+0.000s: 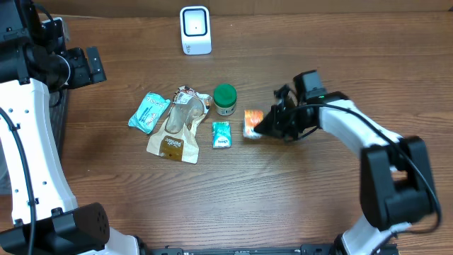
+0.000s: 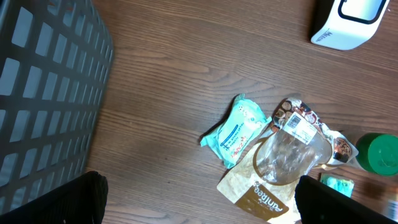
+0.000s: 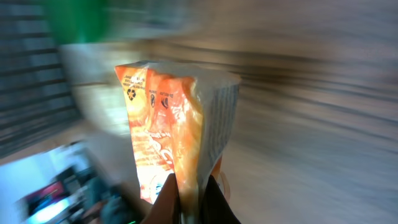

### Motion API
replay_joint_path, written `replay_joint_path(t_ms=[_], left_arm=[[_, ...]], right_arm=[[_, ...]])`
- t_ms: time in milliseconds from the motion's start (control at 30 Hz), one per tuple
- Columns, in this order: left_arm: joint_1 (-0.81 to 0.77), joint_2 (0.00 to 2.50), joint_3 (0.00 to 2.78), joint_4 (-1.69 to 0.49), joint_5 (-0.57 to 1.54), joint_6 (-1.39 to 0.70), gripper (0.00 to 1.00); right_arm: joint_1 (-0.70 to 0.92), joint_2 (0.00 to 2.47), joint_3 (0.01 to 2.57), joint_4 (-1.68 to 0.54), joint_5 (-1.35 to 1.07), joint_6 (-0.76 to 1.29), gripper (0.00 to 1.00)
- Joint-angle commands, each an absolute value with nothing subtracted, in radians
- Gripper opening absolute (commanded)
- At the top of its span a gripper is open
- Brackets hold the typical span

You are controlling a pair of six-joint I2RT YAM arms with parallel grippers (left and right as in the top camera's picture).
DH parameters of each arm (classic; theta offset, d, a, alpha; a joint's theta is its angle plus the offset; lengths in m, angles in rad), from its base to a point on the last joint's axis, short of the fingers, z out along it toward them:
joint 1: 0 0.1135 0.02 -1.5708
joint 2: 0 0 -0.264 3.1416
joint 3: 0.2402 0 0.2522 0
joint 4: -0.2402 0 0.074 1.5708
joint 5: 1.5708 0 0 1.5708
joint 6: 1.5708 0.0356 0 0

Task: Scan the item barcode
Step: 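Lift the Kleenex pack with the right gripper and hold it under the scanner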

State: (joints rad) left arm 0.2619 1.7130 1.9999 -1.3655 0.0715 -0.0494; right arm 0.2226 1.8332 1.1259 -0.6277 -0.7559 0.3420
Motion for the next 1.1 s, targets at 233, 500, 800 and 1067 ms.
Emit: replay_joint_path(t_ms=[233, 500, 800, 1067], left_arm=[[0.255, 1.713, 2.011, -1.364, 0.078, -0.059, 1.00], [0.255, 1.713, 2.011, -1.364, 0.078, -0.059, 0.99], [0.255, 1.713, 2.011, -1.364, 0.078, -0.059, 1.00], [0.255, 1.713, 2.011, -1.364, 0.078, -0.059, 1.00]], right_arm=[[0.201, 1.602, 1.175, -0.292, -1.385, 0.551, 0.04], [0.201, 1.603, 1.175, 0.230, -1.417, 1.154, 0.04], [0.201, 1.603, 1.175, 0.699, -1.363, 1.590, 0.04], [0.216, 1.651, 1.175, 0.522, -1.374, 1.353, 0.04]])
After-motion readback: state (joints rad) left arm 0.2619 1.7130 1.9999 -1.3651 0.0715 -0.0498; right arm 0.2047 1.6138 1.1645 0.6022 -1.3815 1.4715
